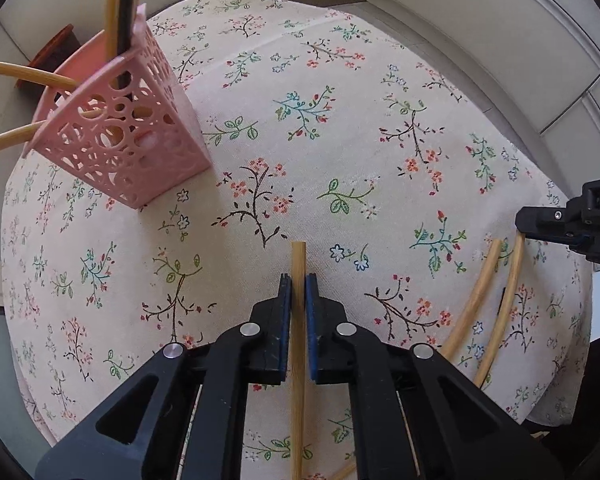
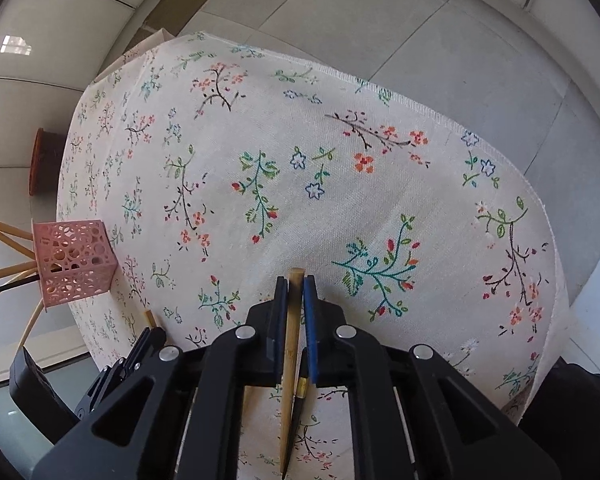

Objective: Organize utensils
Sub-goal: 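Lift both held chopsticks upright and carry them over the pink cup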

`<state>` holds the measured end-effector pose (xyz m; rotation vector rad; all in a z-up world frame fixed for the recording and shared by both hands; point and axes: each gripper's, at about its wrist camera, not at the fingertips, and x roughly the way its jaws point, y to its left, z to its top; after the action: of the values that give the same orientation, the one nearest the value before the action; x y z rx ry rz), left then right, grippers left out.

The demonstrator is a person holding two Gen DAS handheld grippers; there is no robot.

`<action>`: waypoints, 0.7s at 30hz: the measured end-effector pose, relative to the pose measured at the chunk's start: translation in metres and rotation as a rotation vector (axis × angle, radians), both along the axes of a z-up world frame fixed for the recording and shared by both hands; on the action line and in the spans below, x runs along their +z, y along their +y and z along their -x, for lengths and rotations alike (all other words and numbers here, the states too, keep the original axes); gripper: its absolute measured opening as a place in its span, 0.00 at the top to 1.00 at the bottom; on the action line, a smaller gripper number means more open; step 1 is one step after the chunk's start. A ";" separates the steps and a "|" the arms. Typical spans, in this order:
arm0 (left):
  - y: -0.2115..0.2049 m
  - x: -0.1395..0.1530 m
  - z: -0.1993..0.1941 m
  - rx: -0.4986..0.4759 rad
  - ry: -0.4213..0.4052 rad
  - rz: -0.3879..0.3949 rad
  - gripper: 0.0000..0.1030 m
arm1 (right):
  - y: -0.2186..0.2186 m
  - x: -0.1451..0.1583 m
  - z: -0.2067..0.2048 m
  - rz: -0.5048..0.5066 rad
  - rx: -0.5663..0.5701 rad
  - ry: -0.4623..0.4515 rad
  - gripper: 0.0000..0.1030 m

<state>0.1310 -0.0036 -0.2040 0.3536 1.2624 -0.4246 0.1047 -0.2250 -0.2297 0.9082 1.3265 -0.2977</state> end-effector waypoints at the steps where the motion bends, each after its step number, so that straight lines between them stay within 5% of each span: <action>1: 0.003 0.008 0.003 0.000 -0.011 0.021 0.94 | -0.003 0.005 0.002 -0.001 0.005 -0.020 0.92; 11: 0.020 0.103 0.042 0.055 -0.202 0.181 0.94 | 0.022 0.088 0.023 0.009 0.210 -0.333 0.92; 17: 0.027 0.152 0.084 0.112 -0.348 0.299 0.94 | 0.048 0.153 0.051 0.128 0.338 -0.550 0.92; 21: 0.030 0.177 0.103 0.128 -0.413 0.334 0.94 | 0.064 0.175 0.064 0.191 0.389 -0.606 0.92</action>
<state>0.0277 0.0264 -0.0271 0.0681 0.7895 -0.4188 0.0404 -0.1607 -0.0547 0.5014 0.8625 0.1483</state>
